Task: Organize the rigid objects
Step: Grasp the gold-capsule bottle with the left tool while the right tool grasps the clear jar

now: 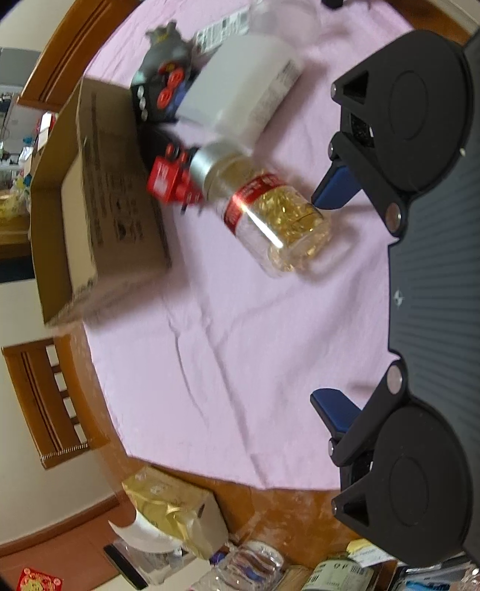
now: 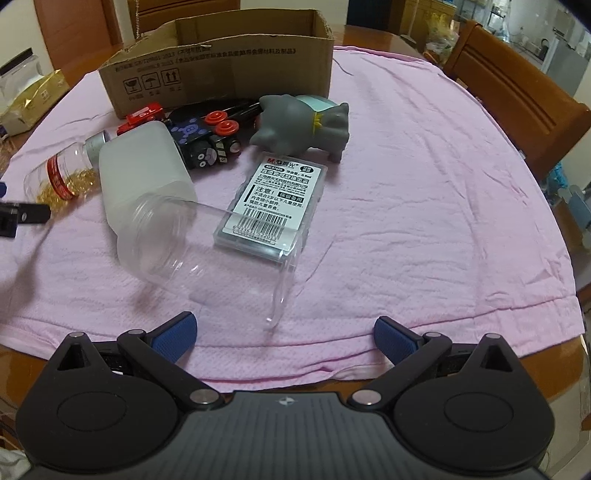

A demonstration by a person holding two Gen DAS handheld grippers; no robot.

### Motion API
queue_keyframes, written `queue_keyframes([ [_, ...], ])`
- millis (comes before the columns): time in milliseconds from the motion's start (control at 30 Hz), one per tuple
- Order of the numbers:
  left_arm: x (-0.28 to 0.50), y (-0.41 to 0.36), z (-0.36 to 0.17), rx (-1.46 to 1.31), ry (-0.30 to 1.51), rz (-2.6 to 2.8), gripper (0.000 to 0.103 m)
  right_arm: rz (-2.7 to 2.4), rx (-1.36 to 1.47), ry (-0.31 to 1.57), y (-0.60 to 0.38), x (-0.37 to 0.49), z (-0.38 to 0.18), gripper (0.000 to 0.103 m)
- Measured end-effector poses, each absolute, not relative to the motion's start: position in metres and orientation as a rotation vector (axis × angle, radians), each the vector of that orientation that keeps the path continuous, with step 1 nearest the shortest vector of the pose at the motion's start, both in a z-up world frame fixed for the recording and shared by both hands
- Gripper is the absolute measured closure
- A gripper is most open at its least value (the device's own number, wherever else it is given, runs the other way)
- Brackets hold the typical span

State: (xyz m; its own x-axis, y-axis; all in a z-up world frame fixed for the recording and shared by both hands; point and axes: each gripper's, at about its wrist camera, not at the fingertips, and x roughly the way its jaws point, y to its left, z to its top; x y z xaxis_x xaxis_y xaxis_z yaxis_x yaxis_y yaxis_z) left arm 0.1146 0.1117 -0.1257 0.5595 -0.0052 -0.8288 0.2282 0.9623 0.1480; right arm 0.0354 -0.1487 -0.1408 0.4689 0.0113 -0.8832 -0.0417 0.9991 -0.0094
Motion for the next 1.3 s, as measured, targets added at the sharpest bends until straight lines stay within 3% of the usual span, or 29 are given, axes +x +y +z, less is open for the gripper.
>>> queue_keyframes([
  [267,0.138,0.119,-0.129,0.288,0.943,-0.094,0.001,0.030,-0.029,1.057,-0.149,0.031,-0.142,0.000],
  [633,0.118,0.084,-0.113,0.109,0.972,-0.334,0.001,0.025,-0.027,1.054,-0.149,0.031,-0.141,0.000],
  [1300,0.135,0.080,-0.119,0.235,0.931,-0.225,0.001,0.080,0.053,1.094,-0.137,0.030,-0.123,0.000],
])
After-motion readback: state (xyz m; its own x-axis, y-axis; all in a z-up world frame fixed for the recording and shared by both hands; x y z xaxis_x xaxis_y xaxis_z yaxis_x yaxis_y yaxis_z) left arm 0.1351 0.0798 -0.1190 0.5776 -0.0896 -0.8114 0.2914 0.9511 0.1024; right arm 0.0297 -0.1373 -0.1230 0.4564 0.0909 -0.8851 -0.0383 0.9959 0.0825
